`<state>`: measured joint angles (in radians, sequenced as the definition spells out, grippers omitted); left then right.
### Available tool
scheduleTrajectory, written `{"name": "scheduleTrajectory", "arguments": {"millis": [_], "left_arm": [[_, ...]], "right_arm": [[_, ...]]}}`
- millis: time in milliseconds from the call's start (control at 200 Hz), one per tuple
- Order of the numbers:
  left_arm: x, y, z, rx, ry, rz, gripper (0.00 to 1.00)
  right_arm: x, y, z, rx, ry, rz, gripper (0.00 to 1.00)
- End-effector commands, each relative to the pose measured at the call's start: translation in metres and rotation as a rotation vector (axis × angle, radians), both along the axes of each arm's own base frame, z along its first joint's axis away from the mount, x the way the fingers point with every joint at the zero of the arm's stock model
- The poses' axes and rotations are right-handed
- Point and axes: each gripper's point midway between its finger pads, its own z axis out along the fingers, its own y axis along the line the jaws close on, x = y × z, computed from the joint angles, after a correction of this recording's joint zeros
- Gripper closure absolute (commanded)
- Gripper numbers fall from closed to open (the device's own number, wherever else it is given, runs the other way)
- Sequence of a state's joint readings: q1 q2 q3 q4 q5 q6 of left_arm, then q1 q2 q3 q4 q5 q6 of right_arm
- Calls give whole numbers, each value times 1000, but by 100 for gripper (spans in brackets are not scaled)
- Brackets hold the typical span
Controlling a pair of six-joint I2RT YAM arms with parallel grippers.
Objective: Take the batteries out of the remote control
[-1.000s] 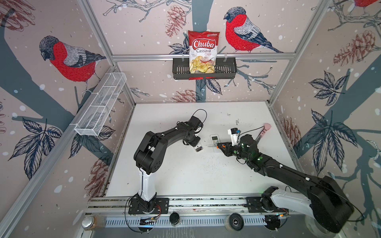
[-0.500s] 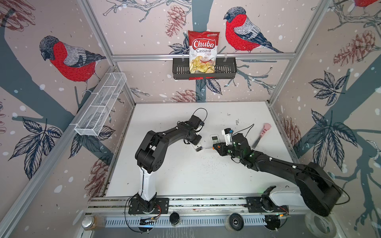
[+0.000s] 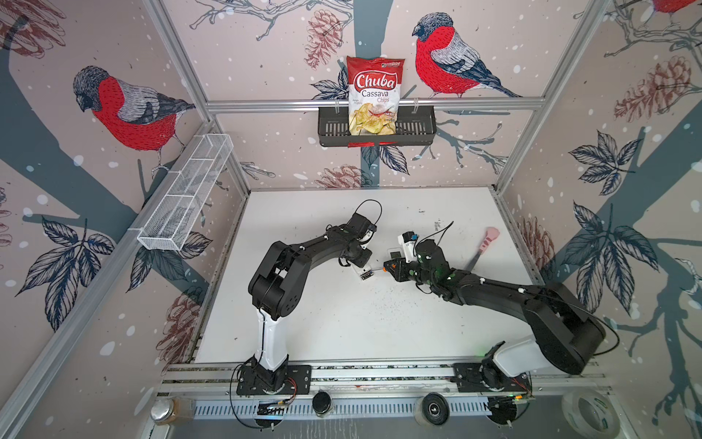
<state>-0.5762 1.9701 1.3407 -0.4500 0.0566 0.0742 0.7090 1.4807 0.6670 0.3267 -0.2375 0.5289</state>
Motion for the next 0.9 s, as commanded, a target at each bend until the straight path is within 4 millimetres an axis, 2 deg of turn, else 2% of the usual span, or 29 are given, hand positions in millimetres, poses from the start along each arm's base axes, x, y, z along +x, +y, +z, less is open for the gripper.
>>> {"name": "scheduleTrajectory", "arguments": {"millis": [0, 365, 660, 896], "left_arm": [[-24, 15, -16, 61, 106, 6, 57], [-29, 20, -15, 78, 118, 4, 57], [-33, 26, -3, 86, 100, 24, 57], [-34, 28, -10, 107, 118, 27, 57]], "right_arm": [[-1, 2, -3, -7, 7, 11, 100], [-2, 10, -16, -25, 40, 52, 100], [2, 9, -19, -83, 39, 51, 100], [5, 8, -18, -135, 41, 47, 100]]}}
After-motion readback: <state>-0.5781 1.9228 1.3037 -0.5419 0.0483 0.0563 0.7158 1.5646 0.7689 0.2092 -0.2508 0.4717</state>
